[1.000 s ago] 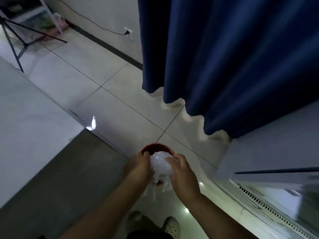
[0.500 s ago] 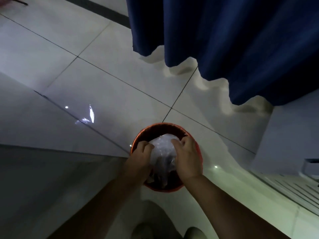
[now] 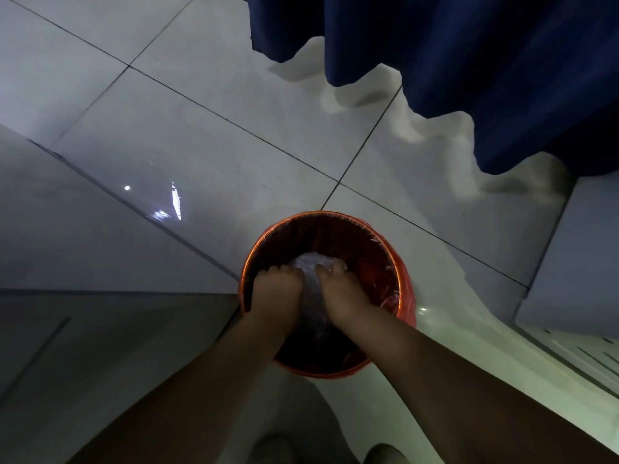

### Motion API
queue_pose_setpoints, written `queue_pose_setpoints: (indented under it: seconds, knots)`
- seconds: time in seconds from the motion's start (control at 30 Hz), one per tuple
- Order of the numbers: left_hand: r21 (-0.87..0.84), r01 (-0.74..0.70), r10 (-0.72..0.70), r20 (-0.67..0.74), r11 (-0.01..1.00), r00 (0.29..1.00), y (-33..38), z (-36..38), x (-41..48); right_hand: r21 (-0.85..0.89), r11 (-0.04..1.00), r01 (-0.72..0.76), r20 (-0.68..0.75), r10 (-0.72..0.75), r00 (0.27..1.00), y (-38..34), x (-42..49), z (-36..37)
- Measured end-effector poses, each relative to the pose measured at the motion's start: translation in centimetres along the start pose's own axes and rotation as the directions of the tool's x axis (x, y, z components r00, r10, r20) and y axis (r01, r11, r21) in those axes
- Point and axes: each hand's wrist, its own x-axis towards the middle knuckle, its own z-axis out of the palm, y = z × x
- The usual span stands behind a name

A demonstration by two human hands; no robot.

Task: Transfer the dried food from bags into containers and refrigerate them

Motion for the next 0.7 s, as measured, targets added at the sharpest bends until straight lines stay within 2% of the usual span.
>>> queue_pose_setpoints:
  seconds: [0.07, 0.13, 0.3, 0.43, 0.53, 0.7]
  knots:
    - [0.067, -0.014, 0.015, -0.012, 0.998, 1.000, 0.0, 0.3, 0.1, -0.080, 0.997, 0.009, 0.105, 0.000, 0.994, 0.2, 0.3, 0.0]
    - [0.079, -0.022, 0.021, 0.010, 0.997, 1.000, 0.0, 0.3, 0.0, -0.128, 0.991, 0.047, 0.135, -0.030, 0.990, 0.3, 0.0, -0.5]
    - [0.115, -0.028, 0.024, 0.031, 0.993, 0.999, 0.2, -2.7, -2.5, -0.209, 0.975, 0.077, 0.053, -0.068, 0.996, -0.1, -3.6, -3.5]
    - [0.090, -0.021, 0.021, 0.000, 0.996, 1.000, 0.7, -7.9, -6.8, -0.324, 0.942, 0.085, -0.004, -0.091, 0.996, -1.1, -9.1, -7.9]
    - [0.091, -0.026, 0.025, 0.010, 0.996, 1.000, 1.1, -12.9, -10.9, -0.410, 0.906, 0.109, 0.005, -0.118, 0.993, -2.3, -14.3, -12.9]
    - [0.016, 0.024, -0.022, -0.132, 1.000, 0.991, 1.2, -22.4, -18.1, -0.427, 0.892, 0.146, -0.019, -0.170, 0.985, -4.9, -23.2, -22.4]
